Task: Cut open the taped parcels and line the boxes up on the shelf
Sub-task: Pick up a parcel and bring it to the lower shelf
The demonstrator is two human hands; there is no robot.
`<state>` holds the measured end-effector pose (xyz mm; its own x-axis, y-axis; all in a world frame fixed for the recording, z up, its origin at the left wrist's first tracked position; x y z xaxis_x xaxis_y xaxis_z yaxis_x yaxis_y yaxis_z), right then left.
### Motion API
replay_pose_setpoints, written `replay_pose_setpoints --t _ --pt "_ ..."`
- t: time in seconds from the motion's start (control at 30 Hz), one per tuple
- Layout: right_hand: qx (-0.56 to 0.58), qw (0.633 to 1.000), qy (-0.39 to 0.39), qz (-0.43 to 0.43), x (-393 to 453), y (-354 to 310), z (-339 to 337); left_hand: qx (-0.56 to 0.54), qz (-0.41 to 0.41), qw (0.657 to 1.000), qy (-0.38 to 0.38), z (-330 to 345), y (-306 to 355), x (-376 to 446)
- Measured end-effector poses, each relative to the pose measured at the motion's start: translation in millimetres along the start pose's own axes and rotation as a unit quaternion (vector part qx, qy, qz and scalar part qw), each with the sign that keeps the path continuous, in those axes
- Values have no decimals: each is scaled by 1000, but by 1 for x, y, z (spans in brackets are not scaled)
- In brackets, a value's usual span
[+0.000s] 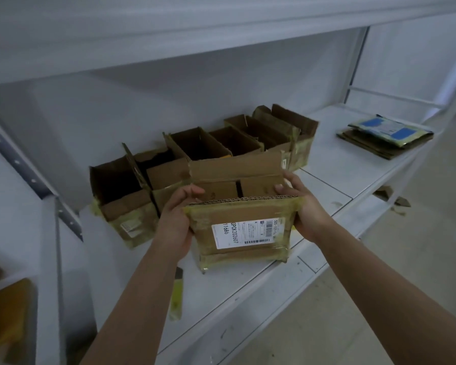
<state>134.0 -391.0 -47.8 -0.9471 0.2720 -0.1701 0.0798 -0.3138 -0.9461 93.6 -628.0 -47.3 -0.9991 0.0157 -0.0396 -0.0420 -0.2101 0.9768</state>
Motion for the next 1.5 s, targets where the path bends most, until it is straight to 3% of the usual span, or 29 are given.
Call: replay_pose_setpoints --t 0.13,0.27,0.43,0.67,0.8,0.9,1.07,1.13,1.23,1.4,1.47,1.5 --pt "-5 999 -27 -32 2 -3 -1 14 -7 1000 -4 -2 -4 -1" --pt "20 998 -33 -55 4 -4 1 10 -23 996 -90 -15 -4 -2" --pt "46 997 -32 -60 3 -4 5 69 38 979 -187 -29 -6 -7" --pt "39 995 -15 -88 -2 -2 8 69 25 975 -209 -34 1 -10" --pt "34 995 -20 -89 -5 0 8 79 15 982 -173 -32 1 -11" --pt "10 996 -1 -87 -6 3 11 74 -7 992 -99 -27 2 -10" --pt "81 996 11 -45 -7 4 13 80 -20 996 18 -17 8 -9" --pt "50 998 26 -37 -8 3 12 57 -21 996 60 -14 7 -6" --pt "-19 998 45 -44 -8 2 14 36 -22 997 72 -10 5 -2" --pt "-5 998 37 -56 -8 -1 13 26 -57 996 63 -11 12 1" --pt "-13 998 28 -52 -8 2 14 93 -30 989 108 -12 20 3" --pt "-28 998 29 -46 -7 7 16 162 22 979 119 -11 24 3"
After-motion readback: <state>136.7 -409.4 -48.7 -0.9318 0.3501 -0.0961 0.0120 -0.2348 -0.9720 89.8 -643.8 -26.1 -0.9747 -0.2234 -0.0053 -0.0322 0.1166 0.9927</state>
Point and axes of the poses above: each hand's wrist, its own x-axis towards the middle knuckle, its own z-axis out of the palm, y = z × x, the point moved 1 cm from there along x, towards the middle knuckle, and after that the axes turned 7 degrees about y, right-handed, at the moved point
